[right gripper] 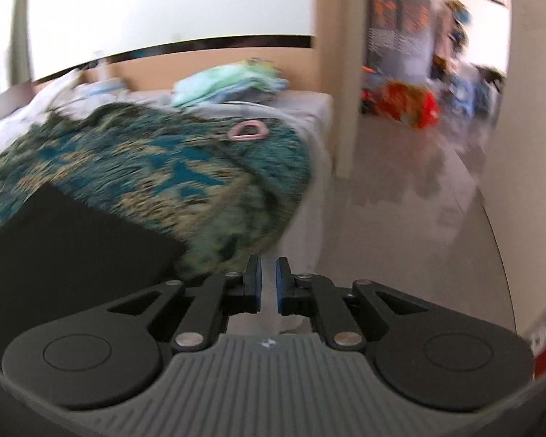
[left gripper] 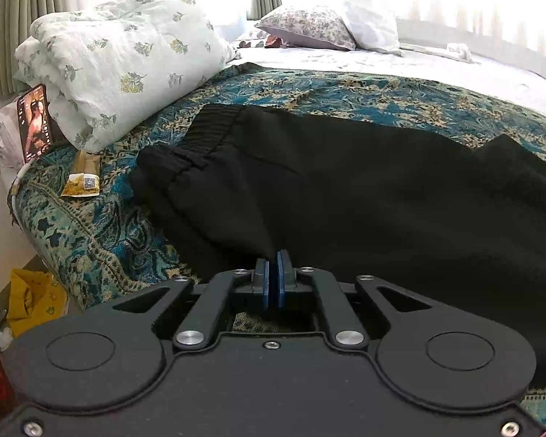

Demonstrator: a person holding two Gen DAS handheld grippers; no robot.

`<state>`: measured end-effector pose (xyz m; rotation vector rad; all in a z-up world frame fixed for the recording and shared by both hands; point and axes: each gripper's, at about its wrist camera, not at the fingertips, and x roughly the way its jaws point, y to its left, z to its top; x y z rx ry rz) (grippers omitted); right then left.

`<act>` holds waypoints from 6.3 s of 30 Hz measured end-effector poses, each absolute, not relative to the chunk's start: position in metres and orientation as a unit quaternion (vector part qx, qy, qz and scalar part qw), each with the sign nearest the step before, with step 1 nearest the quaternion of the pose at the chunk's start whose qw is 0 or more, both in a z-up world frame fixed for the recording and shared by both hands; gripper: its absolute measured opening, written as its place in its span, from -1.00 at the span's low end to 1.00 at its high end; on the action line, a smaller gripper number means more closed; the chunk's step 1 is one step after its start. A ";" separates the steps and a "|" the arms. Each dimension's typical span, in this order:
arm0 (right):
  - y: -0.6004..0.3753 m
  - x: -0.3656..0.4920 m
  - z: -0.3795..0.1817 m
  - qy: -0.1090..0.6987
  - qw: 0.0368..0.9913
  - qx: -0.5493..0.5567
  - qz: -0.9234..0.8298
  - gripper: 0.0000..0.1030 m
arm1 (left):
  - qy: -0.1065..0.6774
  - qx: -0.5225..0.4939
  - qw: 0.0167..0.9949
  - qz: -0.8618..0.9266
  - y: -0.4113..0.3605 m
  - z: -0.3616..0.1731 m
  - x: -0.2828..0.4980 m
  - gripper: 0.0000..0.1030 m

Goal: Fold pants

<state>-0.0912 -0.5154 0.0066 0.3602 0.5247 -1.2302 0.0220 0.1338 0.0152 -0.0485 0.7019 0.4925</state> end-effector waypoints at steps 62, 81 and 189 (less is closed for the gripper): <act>0.019 -0.034 0.000 0.261 0.948 -0.119 0.142 0.09 | 0.275 -0.245 0.904 0.216 0.278 0.017 0.016 -0.77; 0.004 -0.036 -0.003 0.254 0.949 -0.085 0.167 0.09 | 0.221 -0.140 0.956 0.131 0.199 0.077 0.018 0.20; -0.519 -0.119 -0.015 0.066 0.804 0.415 -0.420 -0.84 | 0.340 0.060 0.902 -0.261 -0.137 0.007 0.012 0.32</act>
